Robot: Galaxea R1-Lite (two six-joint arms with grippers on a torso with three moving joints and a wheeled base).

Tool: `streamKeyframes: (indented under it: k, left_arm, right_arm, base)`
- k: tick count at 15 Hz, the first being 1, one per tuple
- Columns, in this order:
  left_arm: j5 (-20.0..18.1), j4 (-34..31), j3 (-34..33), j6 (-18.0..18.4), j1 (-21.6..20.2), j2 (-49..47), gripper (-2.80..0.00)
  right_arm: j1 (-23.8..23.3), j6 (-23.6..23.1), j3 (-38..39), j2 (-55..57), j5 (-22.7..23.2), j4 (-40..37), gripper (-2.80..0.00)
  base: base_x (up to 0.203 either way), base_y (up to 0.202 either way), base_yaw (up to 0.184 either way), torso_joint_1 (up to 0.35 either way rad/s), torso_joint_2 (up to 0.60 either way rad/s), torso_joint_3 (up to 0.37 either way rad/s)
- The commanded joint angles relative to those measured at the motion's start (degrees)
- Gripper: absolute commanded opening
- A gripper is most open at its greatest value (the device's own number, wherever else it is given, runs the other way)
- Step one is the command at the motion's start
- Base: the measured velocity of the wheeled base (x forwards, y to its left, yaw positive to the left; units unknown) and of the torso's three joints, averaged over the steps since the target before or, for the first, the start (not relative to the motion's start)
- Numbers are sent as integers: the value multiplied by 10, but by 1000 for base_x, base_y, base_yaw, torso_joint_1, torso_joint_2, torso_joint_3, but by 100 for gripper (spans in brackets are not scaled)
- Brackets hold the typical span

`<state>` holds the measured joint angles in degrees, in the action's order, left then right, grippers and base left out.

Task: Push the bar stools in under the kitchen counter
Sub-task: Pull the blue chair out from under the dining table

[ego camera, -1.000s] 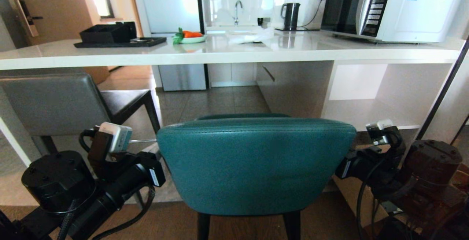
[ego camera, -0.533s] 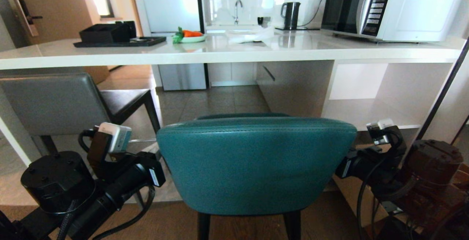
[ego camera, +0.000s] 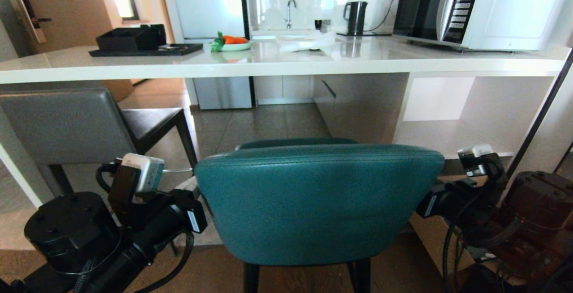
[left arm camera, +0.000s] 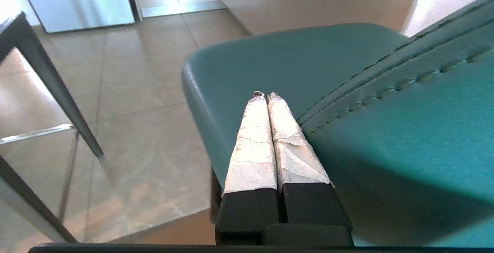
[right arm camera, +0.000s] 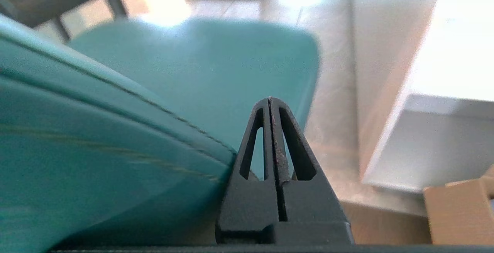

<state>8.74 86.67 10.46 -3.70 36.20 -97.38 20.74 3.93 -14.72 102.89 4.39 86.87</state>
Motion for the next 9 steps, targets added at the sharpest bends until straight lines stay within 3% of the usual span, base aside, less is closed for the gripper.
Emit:
streamKeyframes:
  k: [1,5,9]
  left_arm:
    - [18,10,-3,-12,-19,29,-280]
    - [16,10,-12,-20,-137,61,-280]
    - [17,10,-53,-24,-153,75,-280]
  right_arm:
    - [-42,4,1,-27,-4,8,-280]
    - [-122,5,3,-59,-4,8,-280]
    - [-133,6,31,-71,-3,8,-280]
  base:
    - [0,0,0,0,0,0]
    - [0,0,0,0,0,0]
    - [0,0,0,0,0,0]
